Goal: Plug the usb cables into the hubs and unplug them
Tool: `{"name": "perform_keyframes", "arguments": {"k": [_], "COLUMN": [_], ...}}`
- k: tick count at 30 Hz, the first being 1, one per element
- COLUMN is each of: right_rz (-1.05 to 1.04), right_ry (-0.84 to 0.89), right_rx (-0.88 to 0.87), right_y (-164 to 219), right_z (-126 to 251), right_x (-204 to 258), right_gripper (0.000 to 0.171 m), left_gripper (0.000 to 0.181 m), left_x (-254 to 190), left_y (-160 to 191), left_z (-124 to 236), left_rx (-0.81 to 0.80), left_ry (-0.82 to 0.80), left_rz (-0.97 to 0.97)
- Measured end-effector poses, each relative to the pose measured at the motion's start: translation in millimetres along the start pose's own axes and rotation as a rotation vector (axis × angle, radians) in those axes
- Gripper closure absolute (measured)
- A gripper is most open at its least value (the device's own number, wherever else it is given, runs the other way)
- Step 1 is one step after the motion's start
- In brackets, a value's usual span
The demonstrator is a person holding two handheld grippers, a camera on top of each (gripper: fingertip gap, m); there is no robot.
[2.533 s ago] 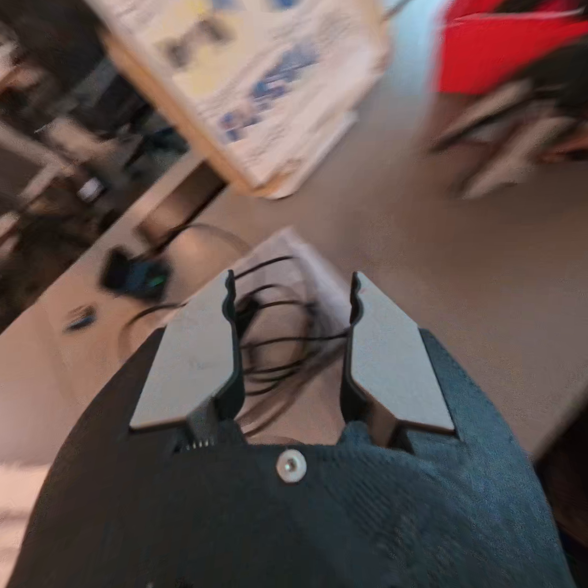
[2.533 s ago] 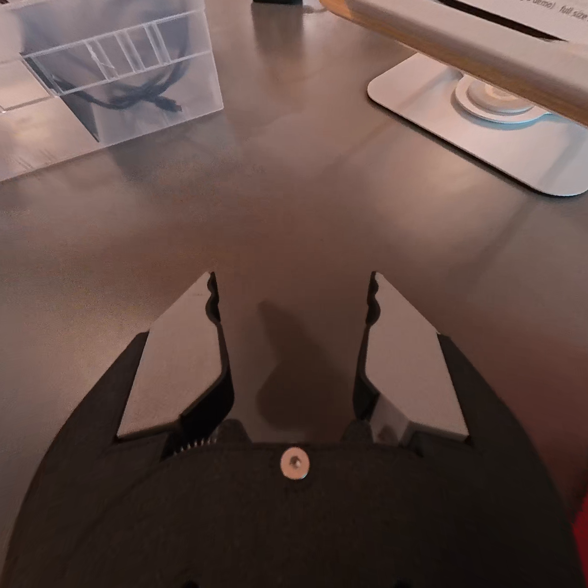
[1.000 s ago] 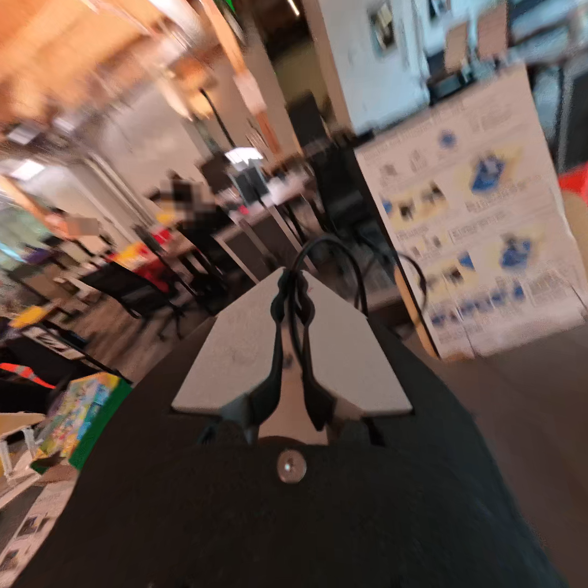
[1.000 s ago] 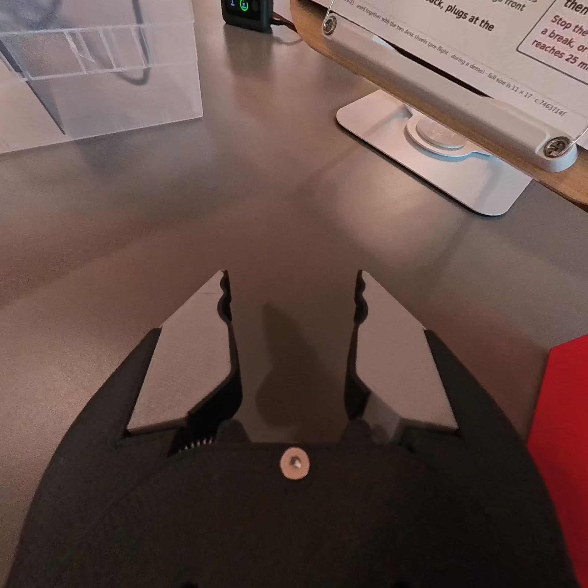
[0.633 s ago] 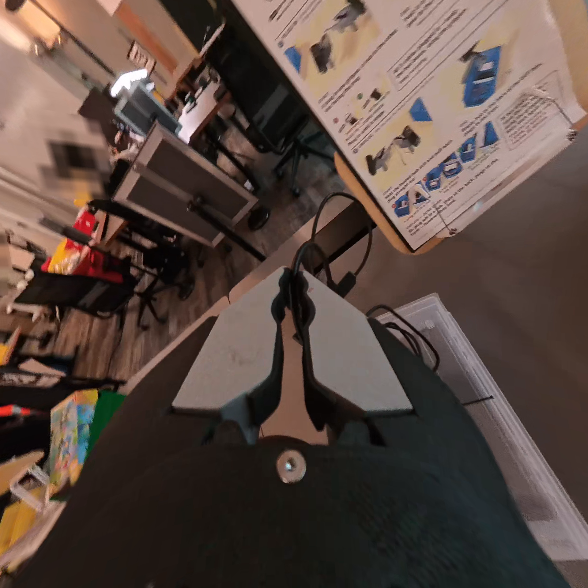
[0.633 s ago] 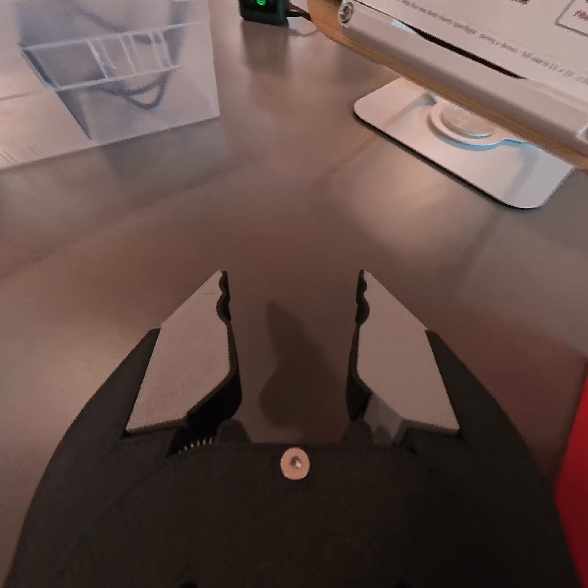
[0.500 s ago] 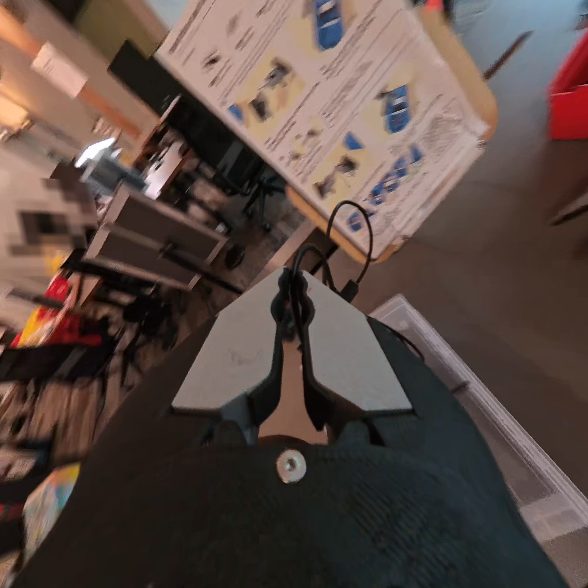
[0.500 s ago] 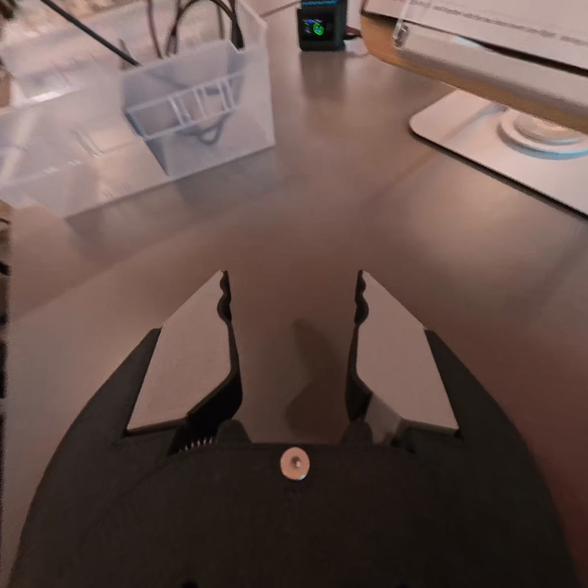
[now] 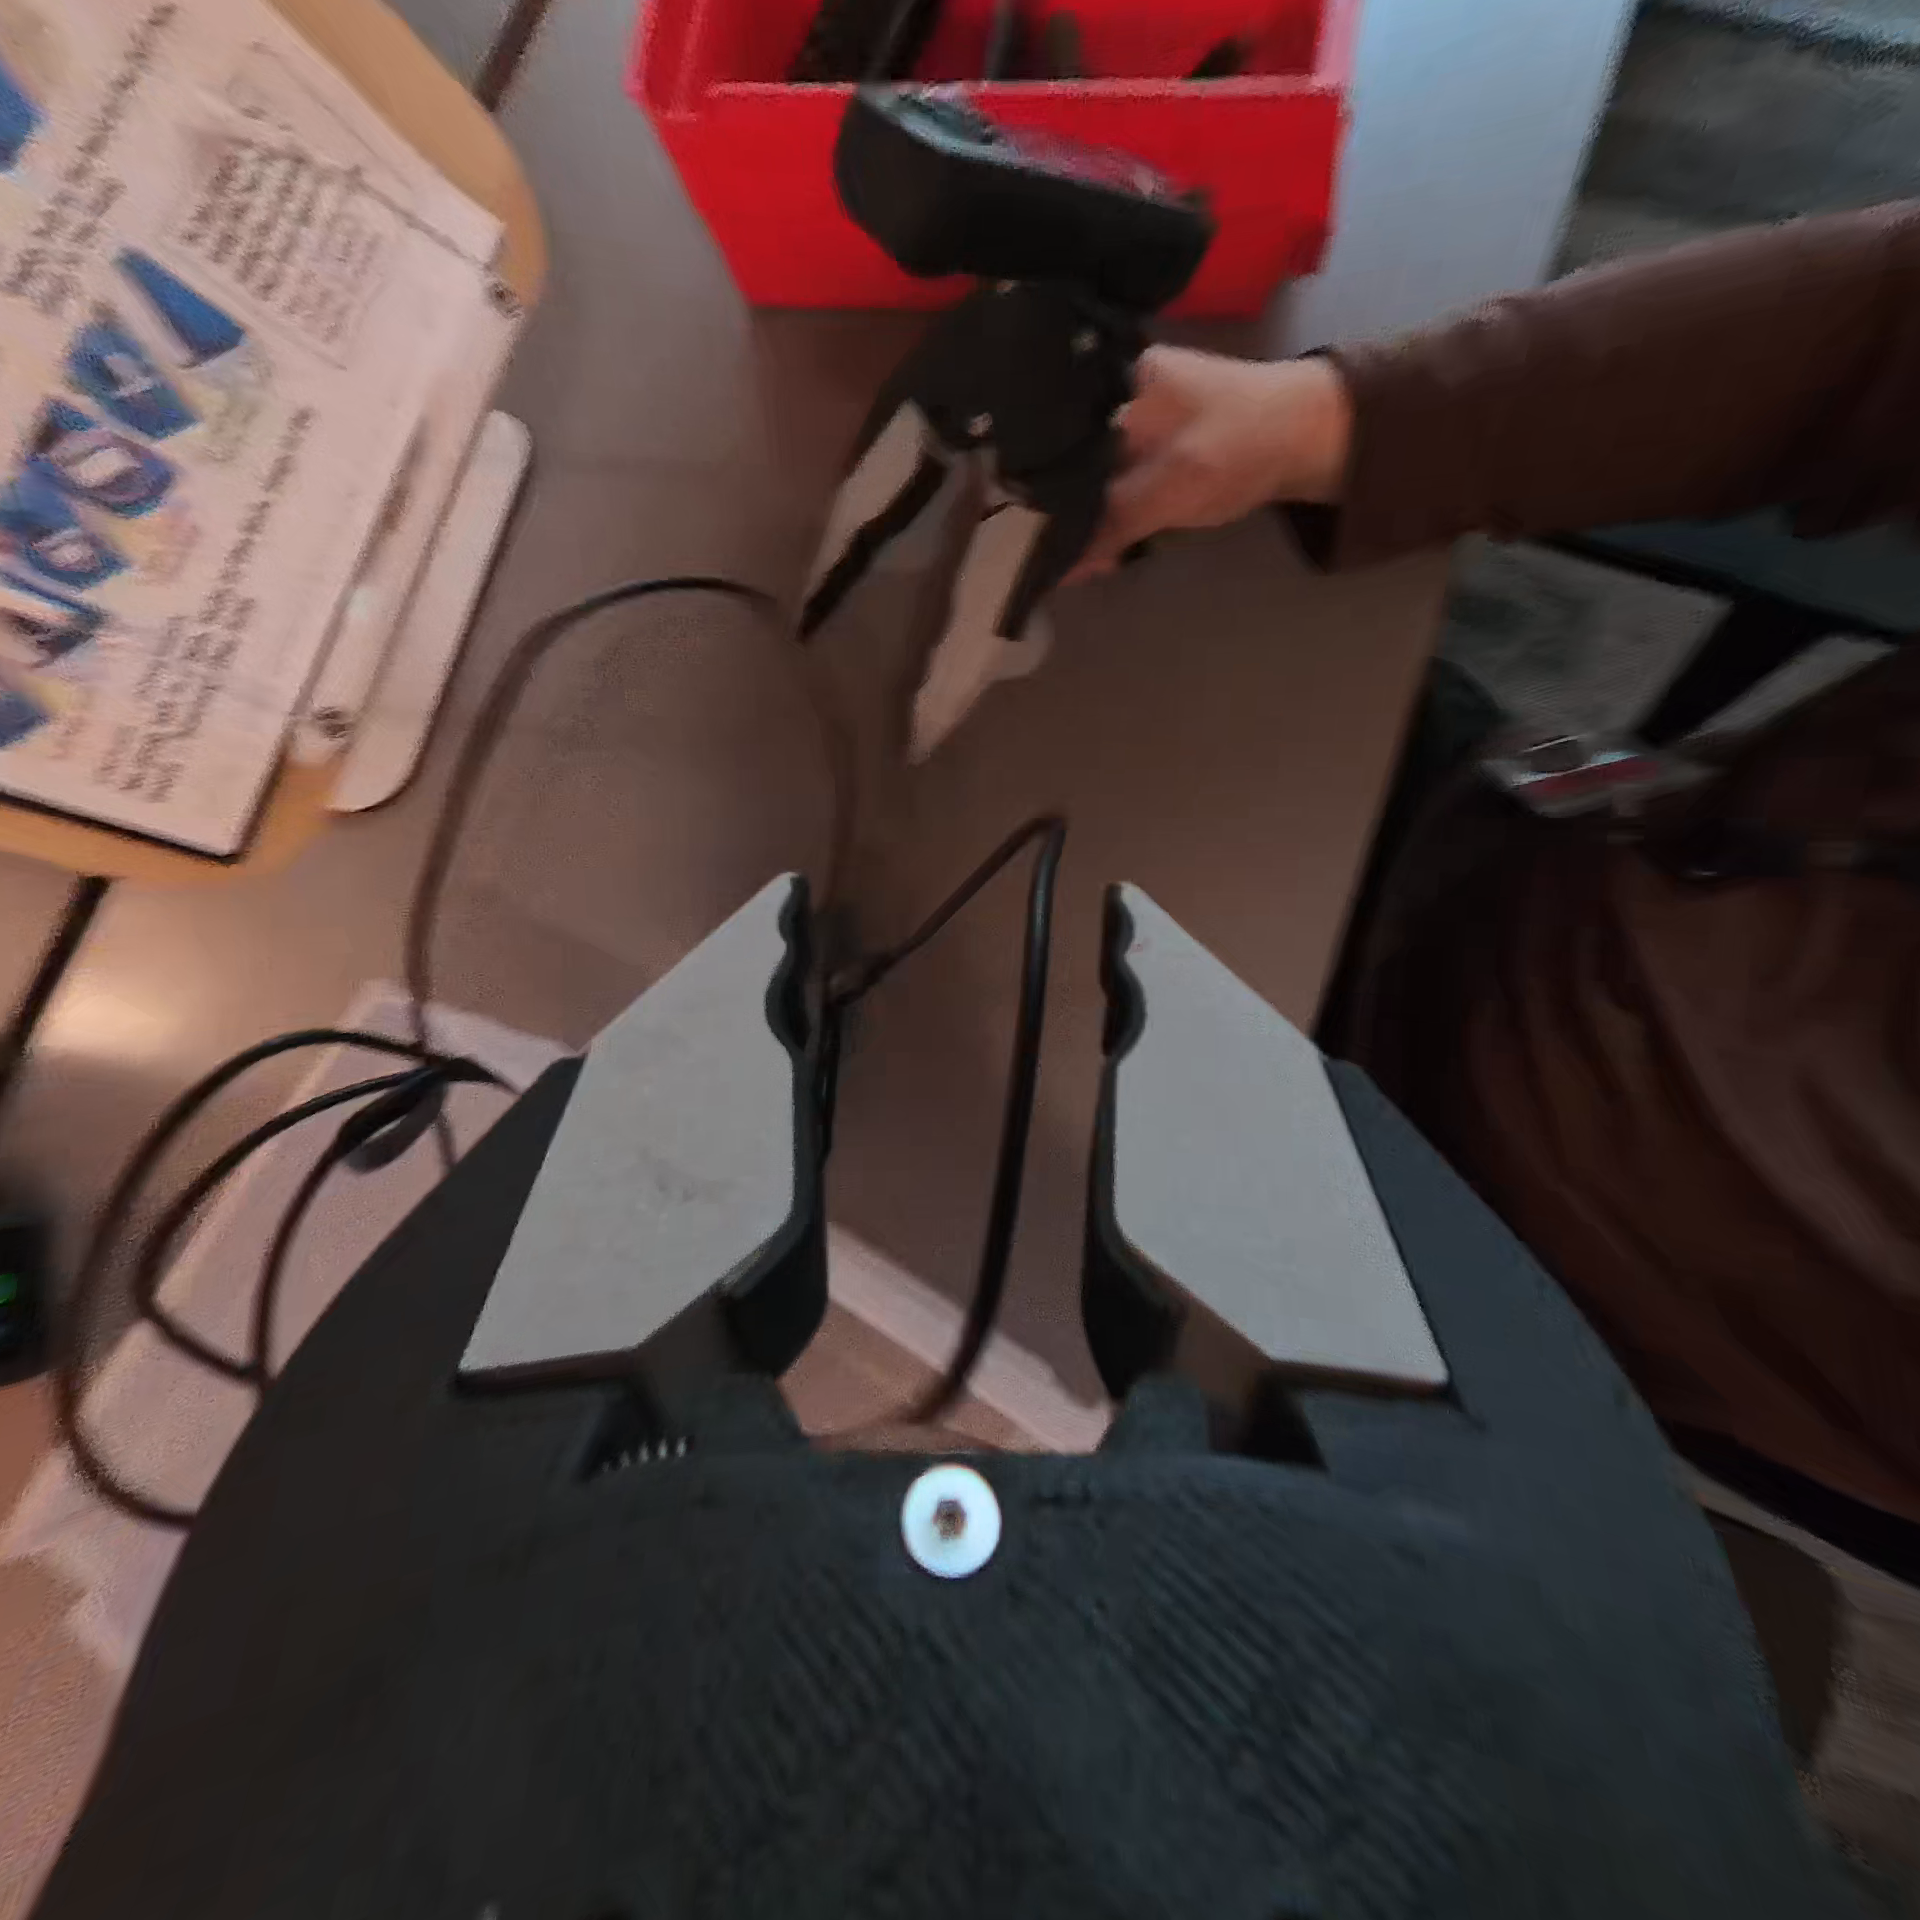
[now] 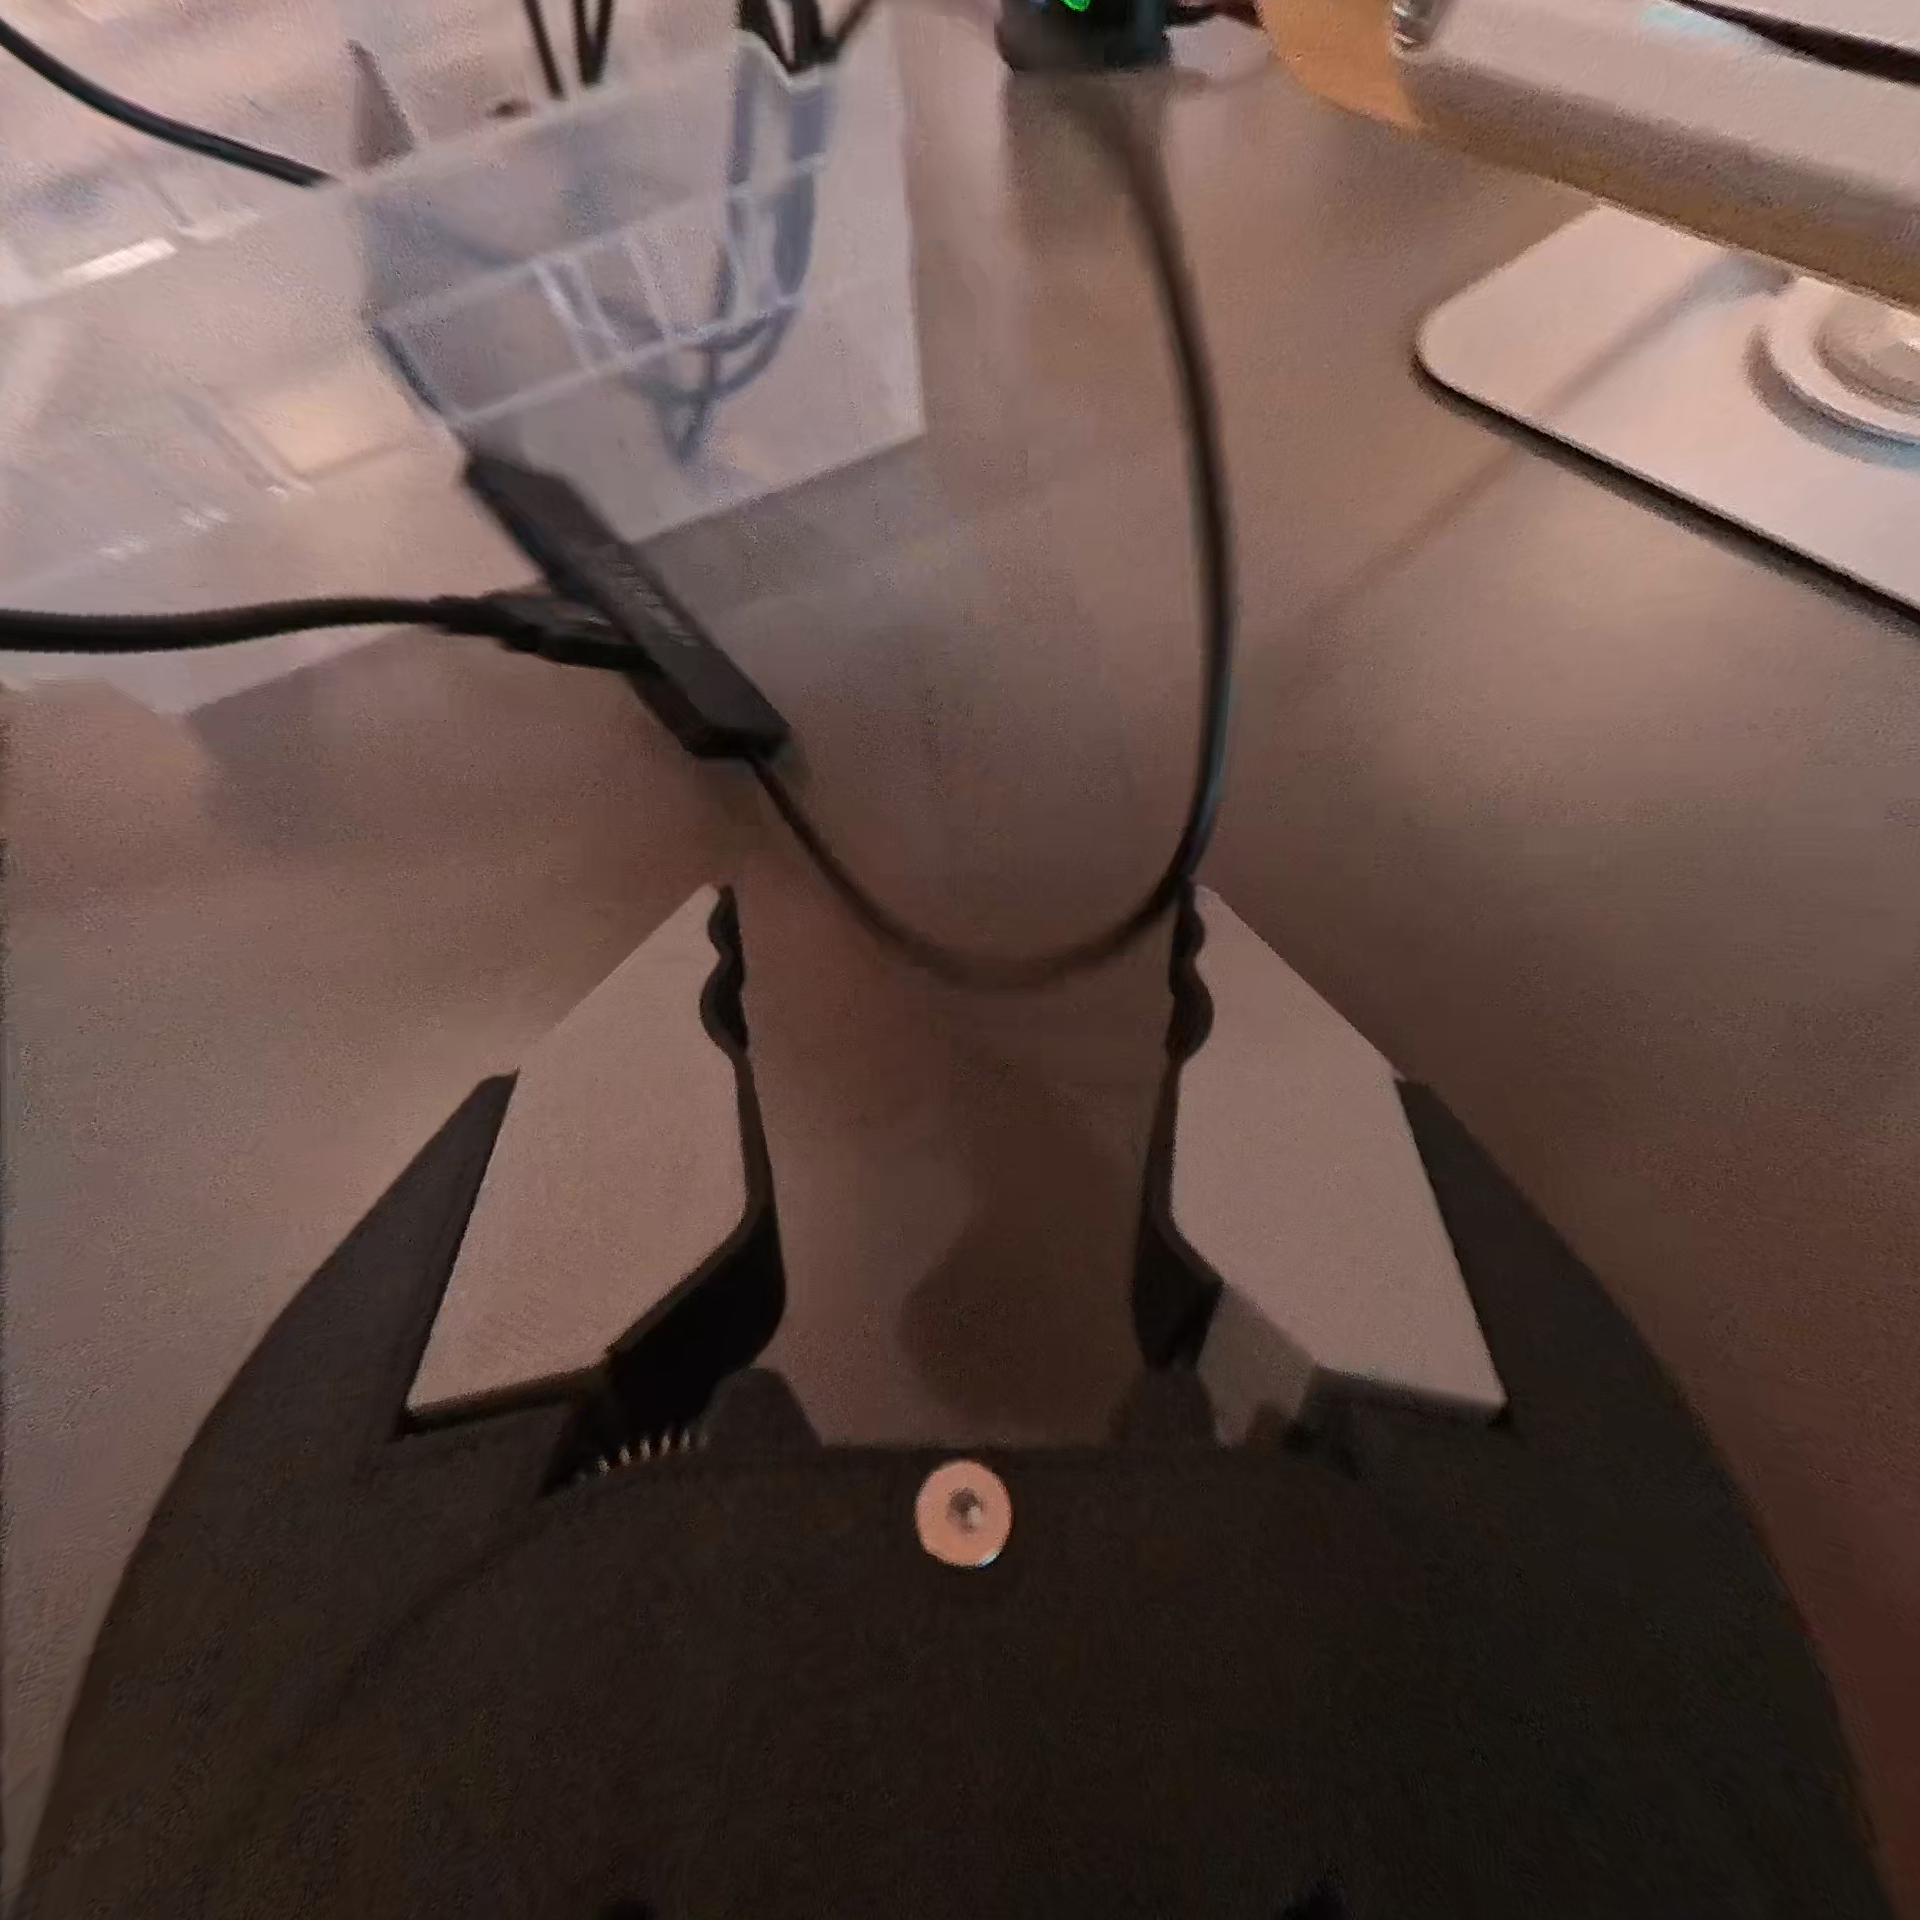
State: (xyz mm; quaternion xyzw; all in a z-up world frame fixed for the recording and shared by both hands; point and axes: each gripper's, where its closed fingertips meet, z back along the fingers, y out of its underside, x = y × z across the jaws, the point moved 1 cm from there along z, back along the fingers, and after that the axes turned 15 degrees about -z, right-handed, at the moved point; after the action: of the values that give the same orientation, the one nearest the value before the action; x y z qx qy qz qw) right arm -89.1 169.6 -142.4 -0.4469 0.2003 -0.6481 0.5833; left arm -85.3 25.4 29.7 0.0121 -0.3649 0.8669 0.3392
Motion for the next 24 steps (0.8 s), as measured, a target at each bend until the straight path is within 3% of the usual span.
{"name": "perform_keyframes", "arguments": {"k": [3,7,12,18,24], "right_rz": [0.008,-0.005,0.004,0.024,0.026], "right_ry": [0.035,0.007,0.026,0.039,0.029], "right_rx": [-0.012,-0.042,-0.015,0.007,-0.012], "right_y": [1.3,-0.8,6.8,11.3,9.8], "right_z": [8.9,16.6,13.6,9.1,14.0], "right_x": [-9.6,-7.3,-8.3,-6.0,-3.0], "right_gripper": [0.092,0.092,0.092,0.093,0.093], "left_gripper": [0.128,0.127,0.128,0.128,0.124], "left_x": [-0.1,10.0,-18.0,-12.3,23.8], "left_y": [-12.8,17.1,48.6,81.0,110.5], "left_z": [19.5,15.9,-36.3,-113.5,-151.8], "left_rx": [-0.098,0.034,0.266,0.535,0.618], "left_ry": [0.039,0.002,0.016,0.010,0.116], "left_rz": [0.045,0.096,0.037,-0.040,0.178]}}
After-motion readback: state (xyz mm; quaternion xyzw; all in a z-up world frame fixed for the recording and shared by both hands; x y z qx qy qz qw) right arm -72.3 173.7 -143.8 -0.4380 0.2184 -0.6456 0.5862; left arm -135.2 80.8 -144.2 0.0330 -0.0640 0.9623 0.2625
